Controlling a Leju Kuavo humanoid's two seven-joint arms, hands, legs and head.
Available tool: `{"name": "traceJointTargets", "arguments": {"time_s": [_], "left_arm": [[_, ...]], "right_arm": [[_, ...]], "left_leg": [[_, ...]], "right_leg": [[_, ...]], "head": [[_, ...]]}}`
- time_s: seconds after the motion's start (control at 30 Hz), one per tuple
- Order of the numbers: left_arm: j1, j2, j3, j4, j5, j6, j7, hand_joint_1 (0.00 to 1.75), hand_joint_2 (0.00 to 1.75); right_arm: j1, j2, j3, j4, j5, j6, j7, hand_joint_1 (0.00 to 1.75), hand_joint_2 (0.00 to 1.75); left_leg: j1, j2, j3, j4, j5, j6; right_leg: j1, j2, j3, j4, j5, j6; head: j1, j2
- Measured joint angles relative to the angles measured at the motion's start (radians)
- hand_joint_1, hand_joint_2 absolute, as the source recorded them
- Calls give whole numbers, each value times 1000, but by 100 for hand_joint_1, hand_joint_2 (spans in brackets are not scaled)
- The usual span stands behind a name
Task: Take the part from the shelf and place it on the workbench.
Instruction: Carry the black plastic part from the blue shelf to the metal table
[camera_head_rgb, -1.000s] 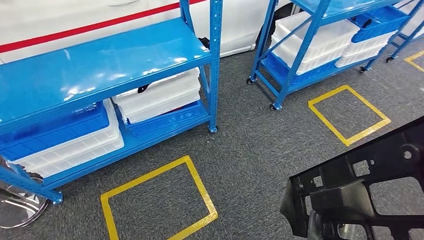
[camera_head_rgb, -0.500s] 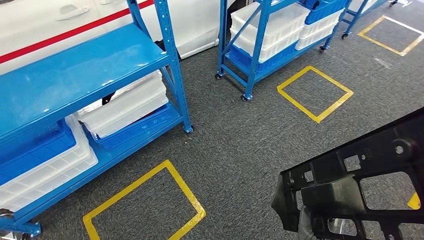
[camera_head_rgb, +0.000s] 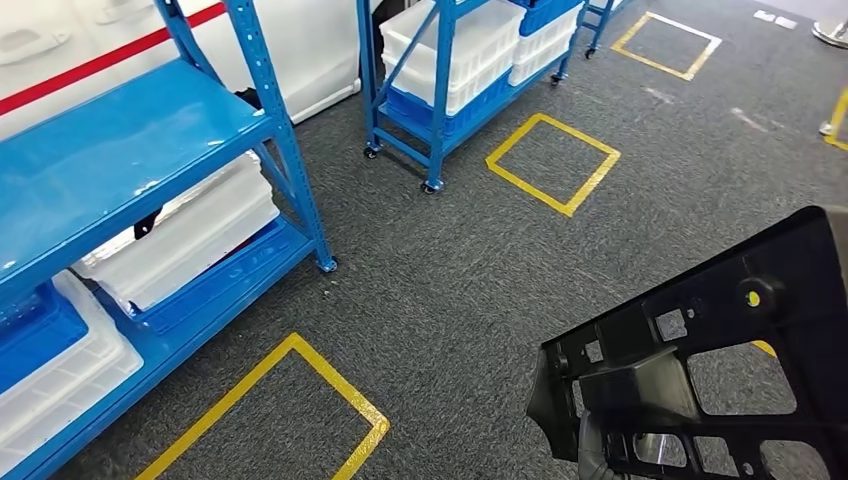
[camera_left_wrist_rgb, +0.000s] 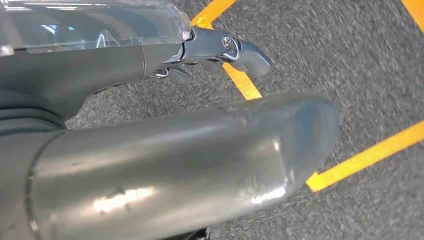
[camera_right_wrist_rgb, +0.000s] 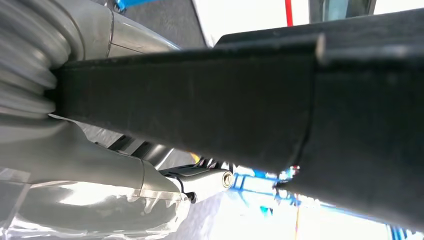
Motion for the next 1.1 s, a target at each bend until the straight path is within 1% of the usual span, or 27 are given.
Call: {"name": "traceJointTargets", "arguments": {"time_s": [0.03, 0.07, 0.1, 0.17, 0.2, 0.23, 0.27, 0.3, 0.37, 0.43, 0.47, 0.5, 0.53, 0.57, 0.6, 0.67, 0.7, 0.73, 0.8, 0.83, 0.87, 0.93, 0.97, 1.0, 1.03, 1.07, 1.1], "left_arm": [[-1, 0, 1, 0, -1, 0, 0, 0, 0], [-2, 0, 2, 0, -2, 0, 1, 0, 0], [-3, 0, 2, 0, -4, 0, 2, 0, 0], [-5, 0, 3, 0, -8, 0, 4, 0, 0], [-7, 0, 3, 0, -11, -1, 5, 0, 0], [-8, 0, 3, 0, -12, -1, 5, 0, 0], [-11, 1, 3, 0, -14, -2, 6, 0, 0], [-14, 1, 3, 0, -14, -2, 6, 0, 0], [-15, 2, 4, 0, -17, -2, 5, 0, 0], [-13, 2, 4, 0, -25, -4, -1, 0, 0], [-11, 1, 4, 0, -29, -4, -6, 0, 0], [-10, -2, 4, 0, -34, -5, -10, 0, 0], [-9, -4, 4, 0, -36, -6, -12, 0, 0], [-10, -6, 4, 0, -38, -6, -13, 0, 0], [-10, -7, 4, 0, -38, -6, -14, 0, 0], [-11, -9, 4, 0, -39, -6, -15, 0, 0], [-11, -10, 4, 0, -39, -6, -16, 0, 0], [-11, -11, 4, -1, -40, -6, -17, 0, 0], [-13, -14, 4, -1, -41, -6, -18, 0, 0], [-15, -16, 3, -1, -42, -6, -18, 0, 0], [-16, -17, 3, -2, -43, -6, -18, 0, 0], [-14, -18, 4, -5, -45, -6, -19, 0, 0], [-13, -19, 4, -5, -45, -6, -19, 0, 0], [-12, -19, 4, -6, -46, -6, -19, 0, 0], [-12, -21, 4, -6, -47, -5, -19, 0, 0], [-12, -24, 4, -6, -49, -4, -19, 0, 0], [-13, -27, 4, -6, -51, -2, -18, 0, 0]], "right_arm": [[0, 0, 0, 3, 0, 0, 0, 175, 175], [0, 0, 0, 5, 0, 1, 0, 175, 175], [-1, 0, 0, 6, 0, 1, 0, 175, 175], [-5, 0, 0, 8, 0, 2, 0, 175, 175], [-7, 0, 1, 9, 0, 2, 0, 175, 175], [-8, 0, 1, 10, 0, 2, 0, 175, 175], [-8, 0, 2, 10, 0, 3, 0, 175, 175], [-8, 0, 2, 11, 0, 3, 0, 175, 175], [-10, 1, 3, 12, 0, 3, 0, 175, 175], [-13, 1, 5, 14, 0, 2, 0, 175, 175], [-14, 1, 6, 15, 0, 0, 1, 175, 175], [-14, 1, 5, 16, 0, -1, 1, 175, 175], [-14, 1, 5, 16, 0, -2, 2, 175, 175], [-15, 1, 5, 16, 0, -3, 3, 175, 175], [-15, 1, 5, 16, 0, -3, 3, 175, 175], [-17, 1, 5, 16, -1, -3, 3, 175, 175], [-18, 1, 5, 16, -1, -2, 3, 175, 175], [-19, 1, 4, 16, -2, -2, 3, 175, 175], [-19, 1, 4, 16, -2, -2, 3, 175, 175], [-19, 1, 4, 15, -2, -3, 3, 175, 175], [-19, 0, 3, 15, -2, -3, 3, 175, 175], [-21, 0, 3, 15, -2, -4, 4, 175, 175], [-20, 0, 3, 15, -3, -4, 4, 175, 175], [-17, 0, 2, 14, -5, -4, 6, 175, 175], [-13, 0, 0, 12, -8, -2, 8, 175, 175], [-7, 0, -3, 9, -12, -1, 10, 175, 175], [-2, 0, -7, 5, -15, 1, 12, 175, 175]], "left_leg": [[-1, 15, 0, 0, -1, 0], [-2, 28, 1, 0, -2, -1], [-3, 40, 3, 1, -3, -3], [-7, 59, 8, 1, -7, -11], [-9, 67, 10, 1, -8, -16], [-10, 75, 12, 1, -9, -21], [-10, 83, 15, 0, -9, -26], [-8, 83, 16, 2, -13, -31], [-4, 45, 1, 43, -47, -40], [0, -7, -51, 160, -113, -44], [0, -17, -82, 227, -141, -45], [0, -21, -104, 273, -151, -46], [1, -23, -111, 285, -141, -46], [1, -26, -99, 254, -111, -45], [2, -36, -72, 190, -70, -43], [6, -84, -20, 67, -20, -39], [6, -104, -8, 34, -13, -36], [5, -113, -6, 24, -16, -33], [3, -92, -6, 18, -9, -22], [4, -79, -4, 13, -5, -14], [5, -65, -3, 8, 0, -7], [3, -35, -4, 2, 4, 3], [1, -20, -5, 2, 4, 4], [-1, -4, -6, 2, 4, 5], [-2, 10, -6, 2, 3, 5], [-3, 24, -5, 3, 1, 4], [-3, 36, -3, 3, 0, 2]], "right_leg": [[0, -3, 10, -8, 12, 0], [1, -9, 41, -57, 39, -3], [3, -25, 85, -131, 68, -7], [12, -59, 155, -251, 101, -19], [17, -68, 167, -276, 103, -25], [21, -65, 167, -280, 102, -29], [21, -54, 165, -283, 104, -35], [19, -45, 165, -287, 107, -40], [12, -25, 167, -297, 116, -52], [10, -4, 165, -300, 121, -59], [11, 8, 164, -299, 121, -60], [12, 21, 163, -297, 122, -61], [12, 36, 163, -295, 122, -61], [12, 50, 162, -291, 121, -60], [11, 65, 162, -287, 120, -58], [11, 92, 156, -276, 118, -50], [10, 104, 151, -272, 119, -44], [8, 116, 145, -270, 121, -37], [5, 136, 135, -271, 127, -23], [5, 125, 130, -264, 122, -18], [7, 101, 117, -241, 106, -14], [8, 35, 69, -138, 45, -7], [6, 16, 37, -72, 13, -4], [4, 7, 13, -20, -5, -1], [2, 2, 4, 3, -6, 1], [1, -2, 16, -15, 11, 1], [1, -11, 47, -69, 42, 0]], "head": [[0, 0], [0, 0], [0, 0], [-1, 0], [-2, 0], [-2, 0], [-2, 0], [-3, 0], [-5, 0], [-9, 0], [-10, 0], [-11, 0], [-11, 0], [-11, 0], [-11, 0], [-10, 0], [-10, 0], [-10, 0], [-10, 0], [-9, 0], [-7, 0], [-2, 0], [-1, 0], [-1, 0], [-1, 0], [0, 0], [0, 0]]}}
